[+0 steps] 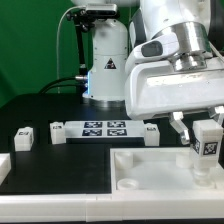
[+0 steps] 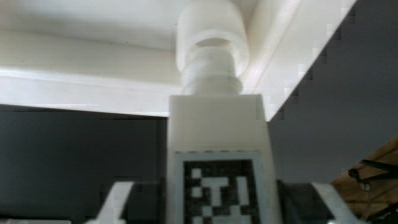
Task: Assemble one leg
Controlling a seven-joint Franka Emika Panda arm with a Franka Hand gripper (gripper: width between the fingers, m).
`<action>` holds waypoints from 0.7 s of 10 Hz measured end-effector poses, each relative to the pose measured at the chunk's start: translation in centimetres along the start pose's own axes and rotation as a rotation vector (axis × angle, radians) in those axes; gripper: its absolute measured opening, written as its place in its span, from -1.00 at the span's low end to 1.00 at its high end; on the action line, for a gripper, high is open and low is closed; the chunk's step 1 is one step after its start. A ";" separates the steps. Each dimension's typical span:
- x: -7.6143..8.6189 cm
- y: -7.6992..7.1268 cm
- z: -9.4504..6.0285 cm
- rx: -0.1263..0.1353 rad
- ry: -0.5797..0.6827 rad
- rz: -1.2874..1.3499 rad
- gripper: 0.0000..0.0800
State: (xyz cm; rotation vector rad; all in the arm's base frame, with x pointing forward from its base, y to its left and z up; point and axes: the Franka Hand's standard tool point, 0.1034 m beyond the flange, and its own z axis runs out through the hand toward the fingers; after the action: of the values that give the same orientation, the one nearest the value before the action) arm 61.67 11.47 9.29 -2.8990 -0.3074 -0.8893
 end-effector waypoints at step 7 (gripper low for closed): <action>-0.5 -0.2 0.6 0.002 0.005 0.000 -0.27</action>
Offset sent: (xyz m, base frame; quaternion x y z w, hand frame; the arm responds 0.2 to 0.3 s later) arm -0.0062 0.0031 -0.0143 -0.0024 0.0184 0.0021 0.9998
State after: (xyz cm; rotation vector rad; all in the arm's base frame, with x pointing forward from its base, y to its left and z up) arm 61.57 11.72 8.54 -2.8939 -0.3080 -0.8961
